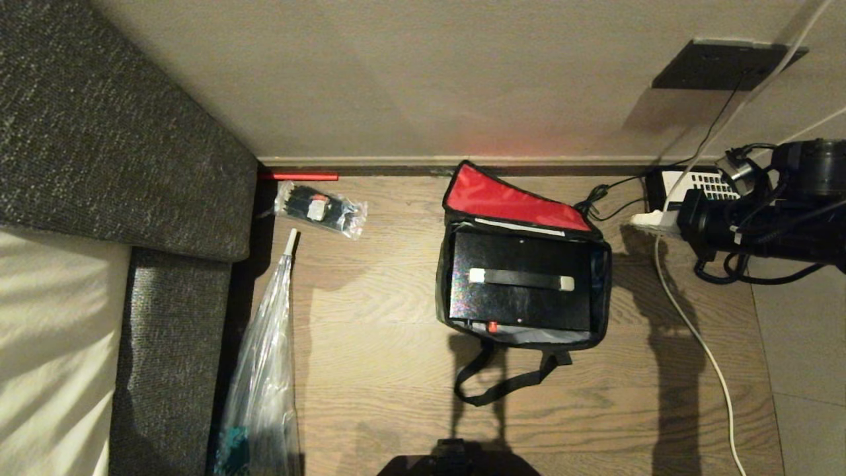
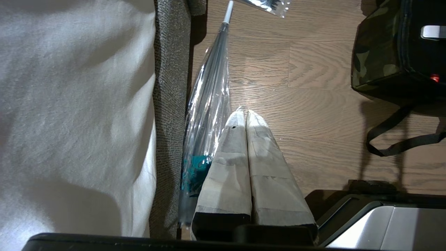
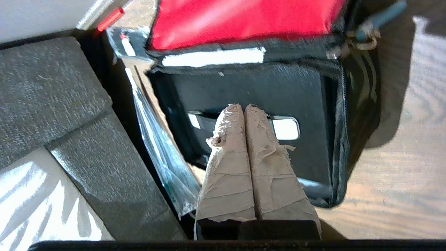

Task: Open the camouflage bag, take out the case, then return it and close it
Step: Close the top of the storage box

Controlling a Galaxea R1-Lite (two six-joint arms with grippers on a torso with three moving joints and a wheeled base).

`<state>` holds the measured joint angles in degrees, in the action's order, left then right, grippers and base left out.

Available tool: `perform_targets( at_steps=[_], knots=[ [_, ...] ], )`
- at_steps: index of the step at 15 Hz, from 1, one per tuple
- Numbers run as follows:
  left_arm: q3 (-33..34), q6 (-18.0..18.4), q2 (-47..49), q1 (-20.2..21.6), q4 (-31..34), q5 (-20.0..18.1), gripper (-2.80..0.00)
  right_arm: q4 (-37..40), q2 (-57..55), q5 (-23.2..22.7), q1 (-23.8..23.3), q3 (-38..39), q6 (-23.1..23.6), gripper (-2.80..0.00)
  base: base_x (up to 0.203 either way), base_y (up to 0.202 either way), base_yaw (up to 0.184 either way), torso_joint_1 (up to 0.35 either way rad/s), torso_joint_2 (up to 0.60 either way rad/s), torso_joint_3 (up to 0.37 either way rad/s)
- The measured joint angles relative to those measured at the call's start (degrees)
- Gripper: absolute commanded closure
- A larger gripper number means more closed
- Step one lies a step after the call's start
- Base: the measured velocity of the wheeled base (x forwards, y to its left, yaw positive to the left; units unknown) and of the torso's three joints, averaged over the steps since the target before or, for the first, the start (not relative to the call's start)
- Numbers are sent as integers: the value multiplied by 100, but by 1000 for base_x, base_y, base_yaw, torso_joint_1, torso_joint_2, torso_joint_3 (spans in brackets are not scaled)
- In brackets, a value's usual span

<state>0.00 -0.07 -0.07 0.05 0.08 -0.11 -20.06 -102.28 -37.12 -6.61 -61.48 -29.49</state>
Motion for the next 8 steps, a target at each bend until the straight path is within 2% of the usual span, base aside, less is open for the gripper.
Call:
perform_targets(
  at_steps=[4,5,8],
  knots=[
    [0,0,0,2,2,1,0,-7,-77,59,-2,177,36,0,0,0,0,0,0,0],
    [0,0,0,2,3,1,0,-4,-133,80,-29,228,58,-280,0,0,0,0,0,0],
    [0,2,0,2,2,0,0,-32,-399,106,-189,162,167,-280,0,0,0,0,0,0]
  ],
)
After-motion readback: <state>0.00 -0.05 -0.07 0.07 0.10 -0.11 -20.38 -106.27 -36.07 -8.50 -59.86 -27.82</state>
